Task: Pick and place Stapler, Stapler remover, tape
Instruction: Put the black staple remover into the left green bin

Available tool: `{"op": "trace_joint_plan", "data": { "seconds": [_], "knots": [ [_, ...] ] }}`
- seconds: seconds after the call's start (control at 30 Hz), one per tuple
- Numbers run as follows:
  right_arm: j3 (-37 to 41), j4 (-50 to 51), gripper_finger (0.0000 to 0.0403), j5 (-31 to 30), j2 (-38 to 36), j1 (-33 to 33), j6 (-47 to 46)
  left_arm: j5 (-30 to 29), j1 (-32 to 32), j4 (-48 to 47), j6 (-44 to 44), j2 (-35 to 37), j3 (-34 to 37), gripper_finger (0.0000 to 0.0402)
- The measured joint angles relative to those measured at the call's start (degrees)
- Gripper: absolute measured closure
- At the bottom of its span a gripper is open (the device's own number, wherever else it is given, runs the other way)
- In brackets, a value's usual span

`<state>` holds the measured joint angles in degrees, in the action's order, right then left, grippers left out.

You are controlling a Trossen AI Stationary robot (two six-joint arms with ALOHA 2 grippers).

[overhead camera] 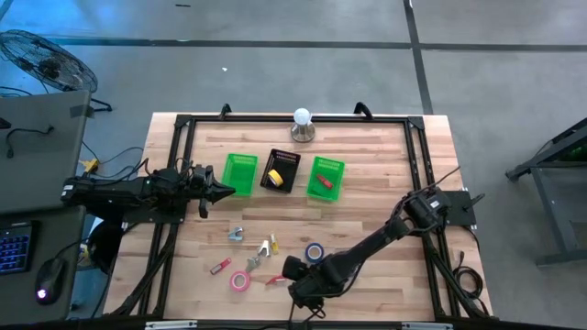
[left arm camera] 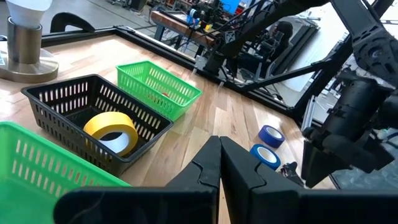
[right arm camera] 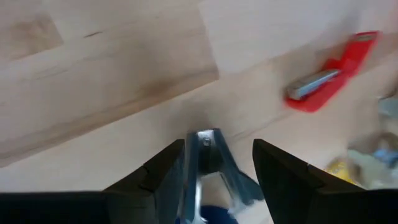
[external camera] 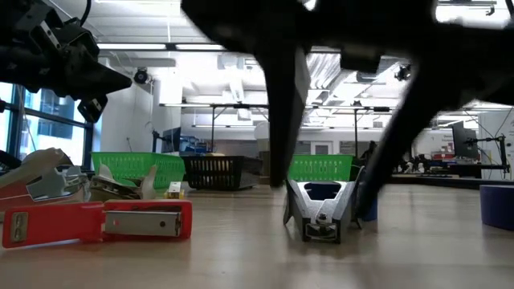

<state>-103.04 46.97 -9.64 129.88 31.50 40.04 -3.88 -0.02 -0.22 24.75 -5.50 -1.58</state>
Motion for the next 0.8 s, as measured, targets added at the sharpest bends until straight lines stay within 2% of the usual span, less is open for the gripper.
{"op": "trace_joint_plan", "data": {
  "seconds": [0.23, 0.53, 0.8],
  "knots": [
    [-0.15, -0.75, 0.0222, 1.97, 1.7, -0.82, -0.61, 1.6, -0.01, -0.36, 0.04, -0.04, 0.0, 0.04],
    [-0.13, 1.38, 0.0245, 1.68, 1.78, -1.65, -5.25, 1.97, -0.01, -0.34, 0.04, -0.07, 0.31, 0.04],
    [-0.15, 3.16, 0.0245, 1.5, 1.86, -1.83, -8.63, 1.95, -0.01, -0.34, 0.02, -0.07, 0.31, 0.04]
  ]
}}
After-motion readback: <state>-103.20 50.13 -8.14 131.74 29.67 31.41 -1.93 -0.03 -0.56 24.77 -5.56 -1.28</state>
